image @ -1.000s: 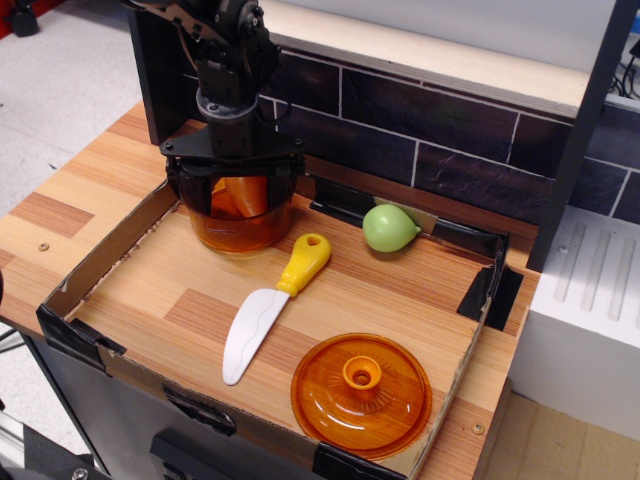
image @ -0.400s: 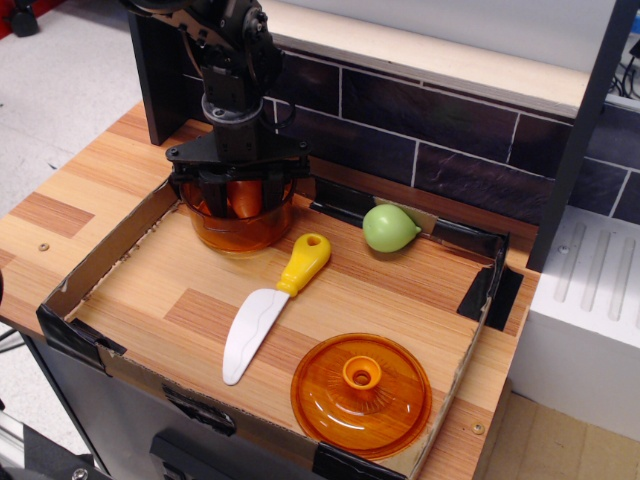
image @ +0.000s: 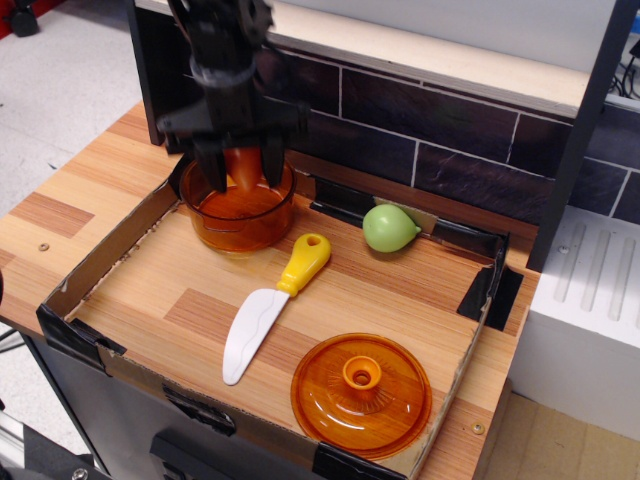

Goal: Take carrot out of pot

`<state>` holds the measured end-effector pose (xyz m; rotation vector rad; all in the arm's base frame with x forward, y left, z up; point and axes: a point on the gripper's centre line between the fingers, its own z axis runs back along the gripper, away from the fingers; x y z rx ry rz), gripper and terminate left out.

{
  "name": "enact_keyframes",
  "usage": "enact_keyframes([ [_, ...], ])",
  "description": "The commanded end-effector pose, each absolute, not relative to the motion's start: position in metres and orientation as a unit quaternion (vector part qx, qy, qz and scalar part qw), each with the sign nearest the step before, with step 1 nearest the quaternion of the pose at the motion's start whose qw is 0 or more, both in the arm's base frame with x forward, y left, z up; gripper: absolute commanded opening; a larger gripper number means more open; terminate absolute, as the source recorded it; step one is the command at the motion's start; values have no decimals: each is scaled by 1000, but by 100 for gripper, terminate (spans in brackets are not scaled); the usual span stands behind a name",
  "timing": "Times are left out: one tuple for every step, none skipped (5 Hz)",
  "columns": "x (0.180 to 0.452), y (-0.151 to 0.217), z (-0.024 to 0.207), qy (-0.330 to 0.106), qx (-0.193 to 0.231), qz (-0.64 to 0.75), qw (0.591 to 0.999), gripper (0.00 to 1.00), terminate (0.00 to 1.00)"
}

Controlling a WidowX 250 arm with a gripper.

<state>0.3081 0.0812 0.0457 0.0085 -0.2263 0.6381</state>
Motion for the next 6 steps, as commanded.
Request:
enact_keyframes([
  [278, 87, 105, -171, -30, 304, 937, 0, 0],
  [244, 85, 89, -161, -15, 262, 951, 0, 0],
  [215, 88, 70, -127, 5, 235, 964, 0, 0],
  [197, 89, 52, -113, 29, 218, 969, 0, 0],
  [192, 89, 39, -93, 45, 219, 970, 0, 0],
  [192, 89, 27, -86, 63, 223, 969, 0, 0],
])
